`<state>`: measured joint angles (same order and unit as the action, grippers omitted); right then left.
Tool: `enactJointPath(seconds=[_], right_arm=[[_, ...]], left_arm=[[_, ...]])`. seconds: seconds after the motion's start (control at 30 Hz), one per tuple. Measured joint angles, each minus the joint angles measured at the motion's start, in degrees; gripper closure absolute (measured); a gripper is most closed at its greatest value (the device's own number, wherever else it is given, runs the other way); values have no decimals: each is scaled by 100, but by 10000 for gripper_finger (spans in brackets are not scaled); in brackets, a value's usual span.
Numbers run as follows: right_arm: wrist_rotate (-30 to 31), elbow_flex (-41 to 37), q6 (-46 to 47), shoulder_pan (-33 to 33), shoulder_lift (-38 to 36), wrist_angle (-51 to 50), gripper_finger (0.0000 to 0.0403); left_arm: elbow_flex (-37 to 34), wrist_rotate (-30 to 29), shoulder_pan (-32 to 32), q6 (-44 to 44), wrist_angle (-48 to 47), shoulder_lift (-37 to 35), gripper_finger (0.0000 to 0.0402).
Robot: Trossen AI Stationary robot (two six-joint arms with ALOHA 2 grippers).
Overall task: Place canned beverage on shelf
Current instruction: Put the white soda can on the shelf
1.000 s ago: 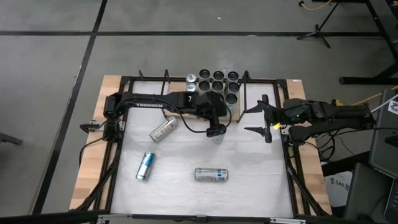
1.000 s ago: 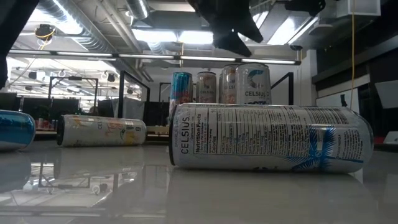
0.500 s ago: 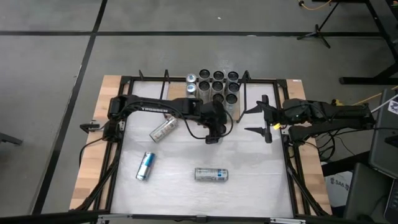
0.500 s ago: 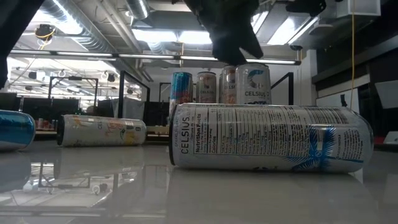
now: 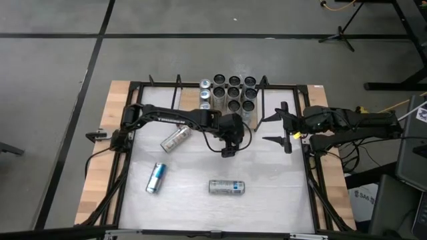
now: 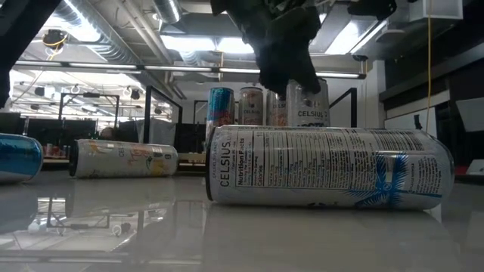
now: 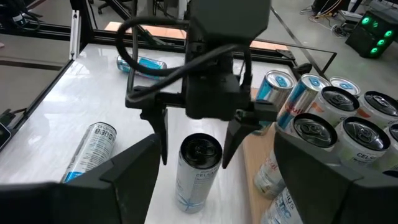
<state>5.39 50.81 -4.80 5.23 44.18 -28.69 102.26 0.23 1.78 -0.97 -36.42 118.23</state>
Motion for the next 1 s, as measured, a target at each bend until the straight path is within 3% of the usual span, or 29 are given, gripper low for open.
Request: enactJointPath(seconds=[0.27,0.47,0.57,1.0], right_arm=[[0,0,0,1,-2,-11,100],[-1,0,0,0,-2,-15,100],[0,0,0,1,-1,-17,100],[-2,0,0,1,0,-17,100]], left_arm=[[0,-30,-88,-2,0,53,24],[0,-768,-222,-198,2,53,24],[0,-857,-257,-328,0,53,30],[0,-886,-256,-605,4,53,133]])
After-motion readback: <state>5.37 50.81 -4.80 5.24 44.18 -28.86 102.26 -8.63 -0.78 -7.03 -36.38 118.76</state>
